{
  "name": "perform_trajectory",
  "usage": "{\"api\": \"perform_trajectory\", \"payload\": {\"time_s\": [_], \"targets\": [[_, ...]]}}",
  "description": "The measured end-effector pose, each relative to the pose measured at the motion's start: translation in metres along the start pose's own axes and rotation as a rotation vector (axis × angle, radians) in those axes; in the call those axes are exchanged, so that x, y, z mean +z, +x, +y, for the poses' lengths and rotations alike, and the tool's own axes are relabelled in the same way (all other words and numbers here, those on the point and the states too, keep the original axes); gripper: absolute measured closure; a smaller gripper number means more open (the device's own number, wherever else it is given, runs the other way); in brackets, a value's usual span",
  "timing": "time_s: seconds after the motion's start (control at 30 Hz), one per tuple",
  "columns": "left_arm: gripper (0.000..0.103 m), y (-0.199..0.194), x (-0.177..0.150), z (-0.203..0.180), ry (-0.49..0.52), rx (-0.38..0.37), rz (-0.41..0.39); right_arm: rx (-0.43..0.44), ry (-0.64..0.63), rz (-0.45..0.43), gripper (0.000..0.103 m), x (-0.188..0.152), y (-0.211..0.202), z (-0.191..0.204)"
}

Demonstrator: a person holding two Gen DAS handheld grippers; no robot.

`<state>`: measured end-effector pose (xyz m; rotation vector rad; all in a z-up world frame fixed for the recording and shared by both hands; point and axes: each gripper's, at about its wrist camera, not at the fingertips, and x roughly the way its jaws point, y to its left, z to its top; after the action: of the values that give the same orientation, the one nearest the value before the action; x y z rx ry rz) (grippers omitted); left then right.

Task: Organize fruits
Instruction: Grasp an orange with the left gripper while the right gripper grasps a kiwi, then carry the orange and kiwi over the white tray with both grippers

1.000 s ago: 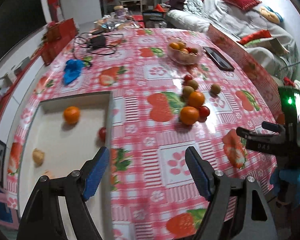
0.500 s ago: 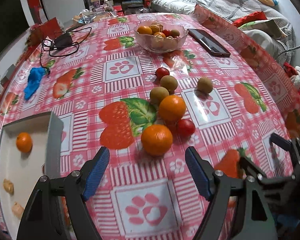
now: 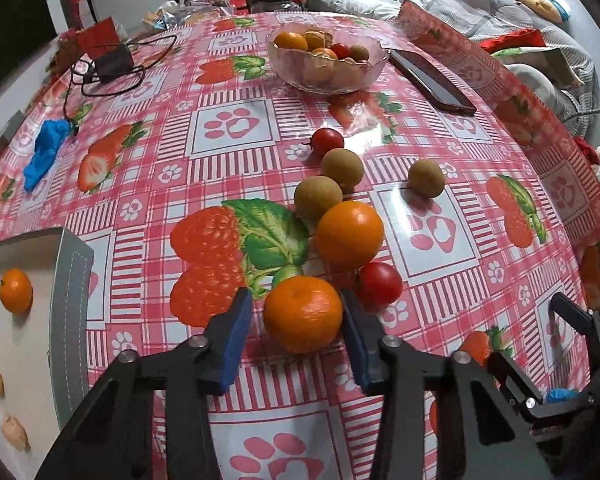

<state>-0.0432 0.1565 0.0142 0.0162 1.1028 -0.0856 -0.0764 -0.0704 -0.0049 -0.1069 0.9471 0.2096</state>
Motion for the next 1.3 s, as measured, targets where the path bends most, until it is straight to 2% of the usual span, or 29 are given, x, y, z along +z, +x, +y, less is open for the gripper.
{"api": "perform_trajectory", "payload": {"time_s": [0.07,0.17,0.33,0.5,0.6,0.93,1.03,1.07,1.1,1.13,1.17,1.3], "targets": [[0.064,-0.001,-0.001,0.0,0.006,0.007,-0.01,0.0,0.001,0.002,0.0,0.0,0.0,0.0],[0.064,-0.002,-0.003,0.003,0.001,-0.008,-0.012,-0.001,0.002,0.016,0.0,0.002,0.0,0.0],[0.064,-0.006,-0.01,0.006,0.012,-0.001,-0.02,0.004,0.004,0.115,0.0,0.016,0.007,0.0],[0.064,-0.007,-0.014,0.006,0.021,0.005,-0.03,0.014,0.008,0.161,0.0,0.037,0.022,0.002],[0.064,-0.007,-0.014,0.006,0.021,0.005,-0.029,0.021,0.015,0.162,0.0,0.055,0.035,0.007],[0.064,-0.007,-0.012,0.006,0.023,0.001,-0.027,0.033,-0.029,0.073,0.002,0.109,0.073,0.044],[0.064,-0.006,-0.012,0.005,0.029,0.003,-0.033,0.046,-0.04,0.038,0.03,0.118,0.074,0.05],[0.064,-0.006,-0.011,0.005,0.031,0.004,-0.035,0.051,-0.048,0.035,0.045,0.121,0.074,0.052],[0.064,-0.006,-0.012,0.005,0.033,0.005,-0.037,0.058,-0.054,0.036,0.056,0.123,0.073,0.055],[0.064,-0.007,-0.013,0.005,0.034,0.003,-0.037,0.066,-0.053,0.036,0.062,0.123,0.073,0.056],[0.065,-0.007,-0.013,0.006,0.035,-0.002,-0.035,0.074,-0.05,0.035,0.075,0.122,0.071,0.057],[0.065,-0.015,-0.027,0.007,0.045,-0.019,-0.038,0.136,-0.006,0.04,0.076,0.106,0.059,0.045]]}}
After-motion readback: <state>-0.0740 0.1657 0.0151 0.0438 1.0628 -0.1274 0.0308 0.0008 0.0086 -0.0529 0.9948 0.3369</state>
